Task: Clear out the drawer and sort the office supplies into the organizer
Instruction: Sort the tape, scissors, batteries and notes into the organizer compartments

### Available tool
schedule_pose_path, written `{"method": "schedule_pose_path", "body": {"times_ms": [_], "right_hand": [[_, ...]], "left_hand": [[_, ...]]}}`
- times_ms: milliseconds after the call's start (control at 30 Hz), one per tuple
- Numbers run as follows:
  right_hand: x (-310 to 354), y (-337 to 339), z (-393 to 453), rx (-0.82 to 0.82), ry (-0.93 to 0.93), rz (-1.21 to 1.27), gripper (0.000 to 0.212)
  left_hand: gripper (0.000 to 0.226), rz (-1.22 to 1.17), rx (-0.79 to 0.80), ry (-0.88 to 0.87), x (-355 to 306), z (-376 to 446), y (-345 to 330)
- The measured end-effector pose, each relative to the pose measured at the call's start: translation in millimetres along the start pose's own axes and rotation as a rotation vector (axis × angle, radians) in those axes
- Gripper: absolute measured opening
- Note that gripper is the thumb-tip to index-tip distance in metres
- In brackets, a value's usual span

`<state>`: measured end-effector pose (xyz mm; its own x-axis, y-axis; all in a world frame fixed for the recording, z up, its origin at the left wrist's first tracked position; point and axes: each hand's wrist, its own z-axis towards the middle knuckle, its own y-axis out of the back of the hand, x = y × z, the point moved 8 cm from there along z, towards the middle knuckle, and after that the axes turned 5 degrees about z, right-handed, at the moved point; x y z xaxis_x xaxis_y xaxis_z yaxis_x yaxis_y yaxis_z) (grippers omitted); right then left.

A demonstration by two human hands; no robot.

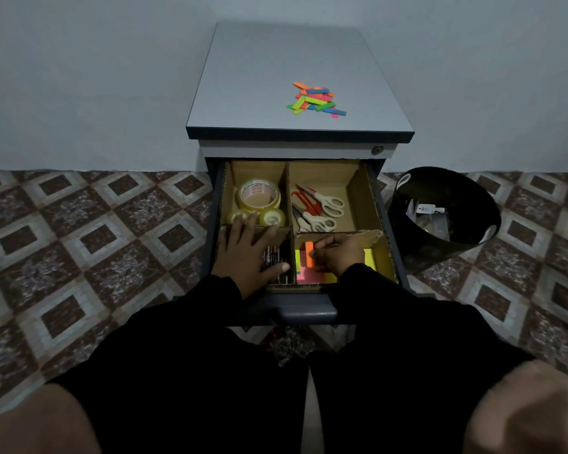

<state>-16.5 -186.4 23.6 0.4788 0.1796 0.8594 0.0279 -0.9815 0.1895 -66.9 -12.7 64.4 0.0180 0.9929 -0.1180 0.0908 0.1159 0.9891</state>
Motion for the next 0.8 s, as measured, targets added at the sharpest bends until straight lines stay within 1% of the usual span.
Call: {"method": "schedule_pose_path", "body": {"times_ms": [67, 167, 500, 667, 800], "right_hand": [[-2, -6, 3, 0.007, -0.017, -0.028, 0.029], [-6, -9, 10, -0.014, -0.031, -0.091, 0.029], [-14, -11, 22, -0.082, -0.026, -0.228, 0.028], [-21, -13, 32, -0.098, -0.009, -0.259, 0.032], [-26, -15, 39, -0.108, 0.004, -0.314, 0.027]], "left_hand": [[0.078, 0.052, 0.07, 0.002, 1, 0, -12], [0.079, 0.022, 0.119, 0.035, 5, 2, -21], [0.077, -0.003, 0.107, 0.058, 7, 1, -23], [0.075, -0.021, 0.1, 0.06, 7, -1, -20], [0.075, -0.037, 0.1, 0.058, 7, -2, -20]]}}
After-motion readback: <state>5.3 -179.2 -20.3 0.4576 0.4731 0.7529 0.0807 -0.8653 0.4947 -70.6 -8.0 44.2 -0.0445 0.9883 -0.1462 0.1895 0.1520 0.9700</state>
